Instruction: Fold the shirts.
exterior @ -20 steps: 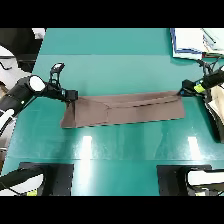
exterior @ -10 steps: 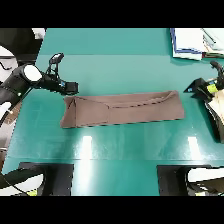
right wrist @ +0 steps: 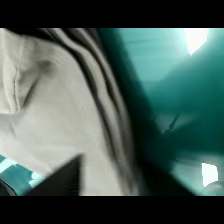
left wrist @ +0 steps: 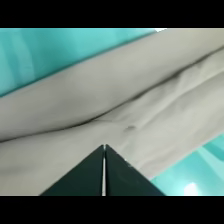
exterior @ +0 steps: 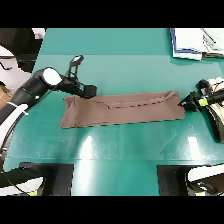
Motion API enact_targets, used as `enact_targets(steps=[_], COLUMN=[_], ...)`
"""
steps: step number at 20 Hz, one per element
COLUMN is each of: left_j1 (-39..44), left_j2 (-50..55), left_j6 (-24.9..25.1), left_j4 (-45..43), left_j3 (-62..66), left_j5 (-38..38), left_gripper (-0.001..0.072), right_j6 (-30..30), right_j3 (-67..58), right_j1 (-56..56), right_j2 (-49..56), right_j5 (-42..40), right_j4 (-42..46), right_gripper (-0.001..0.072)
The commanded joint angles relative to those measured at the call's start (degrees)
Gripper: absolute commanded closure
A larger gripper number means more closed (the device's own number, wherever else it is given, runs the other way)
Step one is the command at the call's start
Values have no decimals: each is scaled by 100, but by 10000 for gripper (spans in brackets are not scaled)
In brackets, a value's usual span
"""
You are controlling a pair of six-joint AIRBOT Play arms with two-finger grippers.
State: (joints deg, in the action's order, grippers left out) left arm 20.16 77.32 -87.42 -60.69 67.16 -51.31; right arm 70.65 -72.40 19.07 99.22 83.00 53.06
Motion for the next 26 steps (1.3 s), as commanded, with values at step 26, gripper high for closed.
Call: enact_targets(steps=[26], left_j1=[885], left_j2=[2706], left_j6=[-114], left_j4=[269], left_j3=[2872], left_j5=[-750], left_gripper=[686], right_j6=[291], right_j3=[-2439], right_j1=[-3657], right_j2=[-2190], right_j5=[-348], right_j4=[-1910], right_gripper=[697])
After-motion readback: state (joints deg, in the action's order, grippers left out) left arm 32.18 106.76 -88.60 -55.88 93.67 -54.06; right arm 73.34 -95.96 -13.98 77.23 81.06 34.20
